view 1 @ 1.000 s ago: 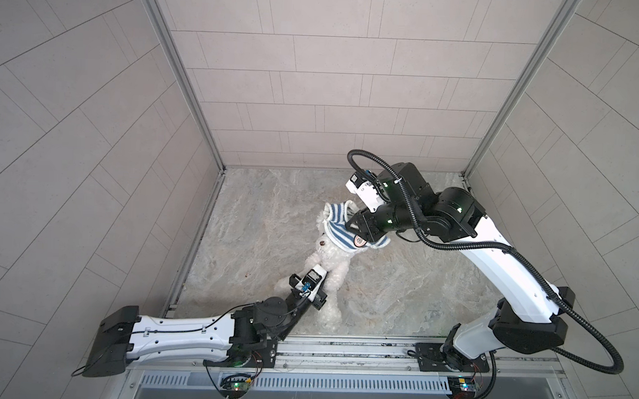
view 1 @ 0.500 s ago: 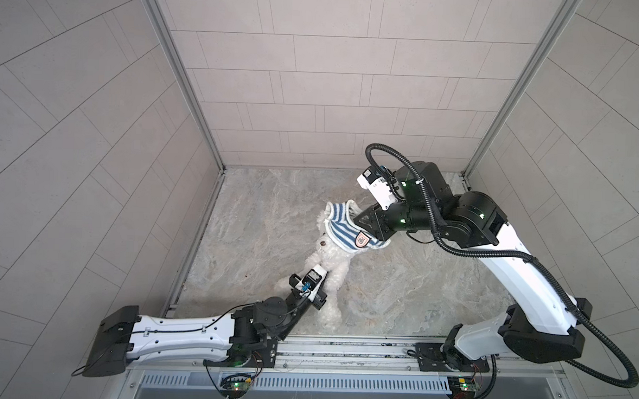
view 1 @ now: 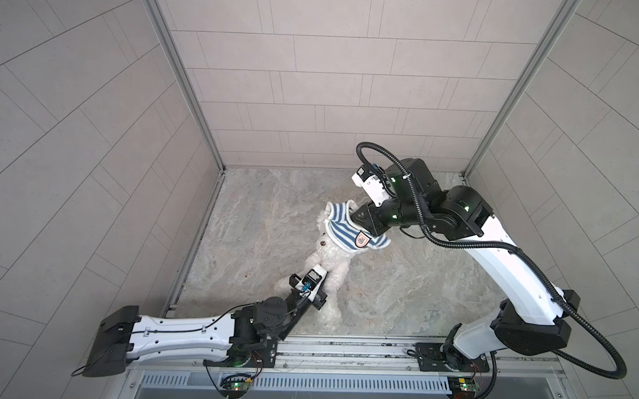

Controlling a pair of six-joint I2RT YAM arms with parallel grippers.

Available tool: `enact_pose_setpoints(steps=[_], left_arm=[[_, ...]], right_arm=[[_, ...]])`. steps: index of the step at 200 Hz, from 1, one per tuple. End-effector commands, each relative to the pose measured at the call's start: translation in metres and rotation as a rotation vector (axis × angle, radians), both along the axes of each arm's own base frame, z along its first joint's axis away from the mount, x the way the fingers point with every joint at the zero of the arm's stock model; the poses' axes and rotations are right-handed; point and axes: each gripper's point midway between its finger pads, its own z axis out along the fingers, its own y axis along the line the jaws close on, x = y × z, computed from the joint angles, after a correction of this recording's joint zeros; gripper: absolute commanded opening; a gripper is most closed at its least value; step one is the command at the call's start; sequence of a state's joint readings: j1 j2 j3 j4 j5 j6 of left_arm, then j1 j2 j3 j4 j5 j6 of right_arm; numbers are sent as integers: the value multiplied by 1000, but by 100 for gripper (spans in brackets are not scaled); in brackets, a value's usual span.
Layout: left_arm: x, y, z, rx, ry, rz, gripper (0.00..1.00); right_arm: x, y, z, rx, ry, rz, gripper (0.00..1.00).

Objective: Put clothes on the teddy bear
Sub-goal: 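Tug the sweater body down over the bear's torso with the right gripper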

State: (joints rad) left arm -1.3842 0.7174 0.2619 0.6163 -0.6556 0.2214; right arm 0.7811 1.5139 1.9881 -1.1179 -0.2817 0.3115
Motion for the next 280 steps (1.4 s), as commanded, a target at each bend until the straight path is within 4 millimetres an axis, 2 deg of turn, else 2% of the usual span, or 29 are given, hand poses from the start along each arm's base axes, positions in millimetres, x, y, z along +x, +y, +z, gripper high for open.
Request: enact_pose_setpoints(steps=[1,31,75,165,189,235,254,280], left_arm=[[-1,1,18,-63,-16,-2,0],[-1,0,18,-59,-16,-4,0],[-1,-1,16,-49,-18,-1,0],[2,-1,17,-37,-28,23,0],[4,-3,15,-24,-27,36,0],[7,-4,11,-10,-22,61,0],[8,-3,11,-15,-20,65,0],[8,-3,10,-13,-18,68,0]], right_arm=[[1,-4,-4,-28,16,1,28],[2,-3,-13,-34,48,8,32],[-5,11,-23,-3,135,57,41],[-23,20,-55,-18,292,111,44],[-25,20,-61,-21,306,116,34],[-31,19,-59,-11,312,133,17],[-36,18,-59,-6,315,142,17],[-47,21,-66,-10,345,176,27]])
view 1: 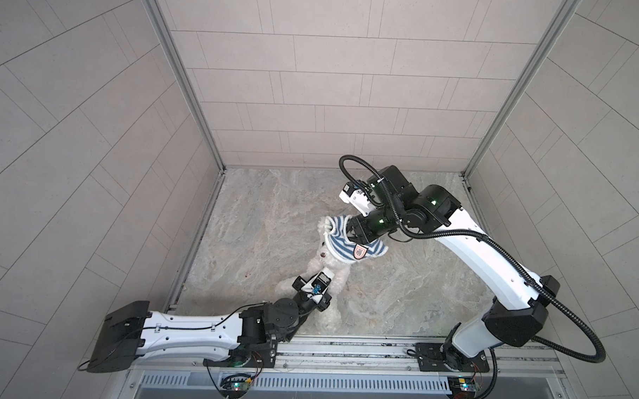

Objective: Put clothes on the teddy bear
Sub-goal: 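Tug the sweater body down over the bear's torso with the right gripper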

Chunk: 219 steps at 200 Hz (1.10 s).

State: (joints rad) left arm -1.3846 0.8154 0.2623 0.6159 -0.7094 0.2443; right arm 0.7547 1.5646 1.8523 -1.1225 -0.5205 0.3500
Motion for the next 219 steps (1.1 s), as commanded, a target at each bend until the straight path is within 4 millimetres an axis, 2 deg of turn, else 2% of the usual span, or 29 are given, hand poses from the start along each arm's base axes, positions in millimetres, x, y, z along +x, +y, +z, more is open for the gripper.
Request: enact_pose_setpoints(steps=[1,39,64,103,125,166,209,219], left_arm=[[1,1,35,-128,-28,14,0],[1,2,33,-127,-26,21,0],[2,2,33,-129,-26,25,0],[2,1,33,-130,-24,22,0],[1,0,32,-129,-22,17,0],[1,1,32,-138,-15,15,0],[1,2,31,-153,-3,17,0],[1,3,30,-158,3,18,0]], right_arm=[[-28,-1,-6,-9,61,68,27],[-33,-11,-10,-39,50,69,27],[-36,-10,-18,-52,68,78,25],[-38,-10,-28,-106,50,94,37],[-33,-15,-32,-149,6,82,38],[-32,-16,-33,-147,-7,77,18],[-46,-5,-18,-78,-17,114,0],[-50,-3,-14,-63,-31,128,0]])
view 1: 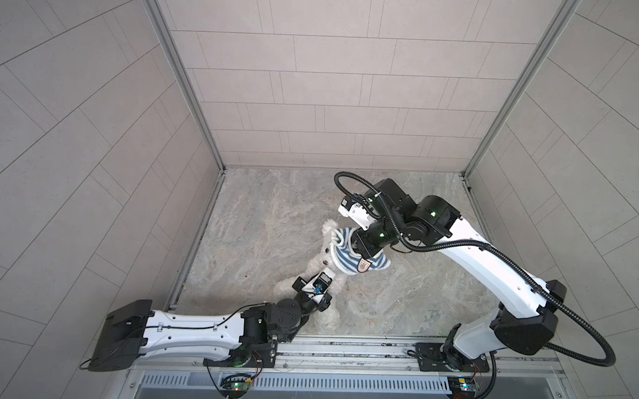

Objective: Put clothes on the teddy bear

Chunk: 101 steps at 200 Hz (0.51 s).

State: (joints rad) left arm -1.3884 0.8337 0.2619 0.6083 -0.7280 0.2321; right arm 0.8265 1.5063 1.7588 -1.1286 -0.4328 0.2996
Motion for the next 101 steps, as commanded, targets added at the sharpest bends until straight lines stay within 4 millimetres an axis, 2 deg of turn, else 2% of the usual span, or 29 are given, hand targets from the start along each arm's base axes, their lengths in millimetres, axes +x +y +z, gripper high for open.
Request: enact_pose_setpoints(steps=[1,30,47,68,92,101], left_arm=[[0,2,36,-174,-8,3,0],[1,6,28,-171,15,20,0],[1,6,24,-167,25,21,0],[0,6,23,-160,31,13,20],[-7,-2,18,-147,66,-57,52],[-14,-8,14,-142,97,-113,68]], right_arm=[[-27,3,5,22,24,70,0],[-32,1,26,96,-77,90,0],[-32,-5,31,94,-129,87,0],[-29,-12,33,55,-193,81,0],[-16,-22,34,9,-292,27,0],[-8,-27,35,-4,-338,-6,0]])
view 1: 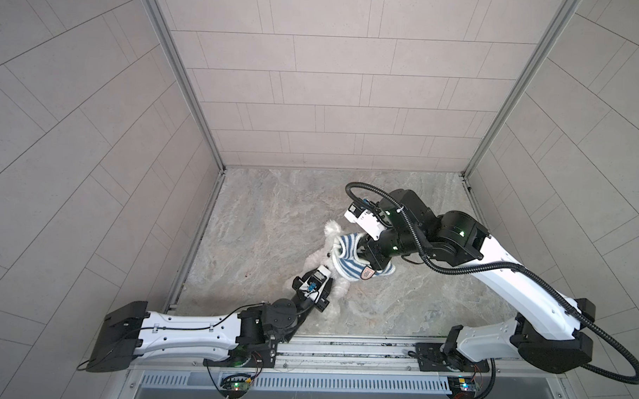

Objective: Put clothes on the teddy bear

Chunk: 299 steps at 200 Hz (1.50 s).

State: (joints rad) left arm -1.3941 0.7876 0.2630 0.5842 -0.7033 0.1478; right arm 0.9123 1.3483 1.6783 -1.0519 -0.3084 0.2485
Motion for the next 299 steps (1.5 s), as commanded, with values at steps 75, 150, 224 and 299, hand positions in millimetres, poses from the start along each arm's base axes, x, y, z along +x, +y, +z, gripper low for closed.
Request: enact_pose_setpoints(steps=[75,150,224,299], left_arm=[[-45,-4,15,-322,377,-345,62],[-30,4,65,-683,546,-482,38],[-41,1,71,-634,565,-534,41],[-30,-10,86,-640,541,-520,31]], right_arm=[[13,-23,15,9,-418,85,0],[8,-15,13,54,-476,192,0],[6,-11,-9,54,-436,210,0],[-1,-10,-17,71,-421,239,0]])
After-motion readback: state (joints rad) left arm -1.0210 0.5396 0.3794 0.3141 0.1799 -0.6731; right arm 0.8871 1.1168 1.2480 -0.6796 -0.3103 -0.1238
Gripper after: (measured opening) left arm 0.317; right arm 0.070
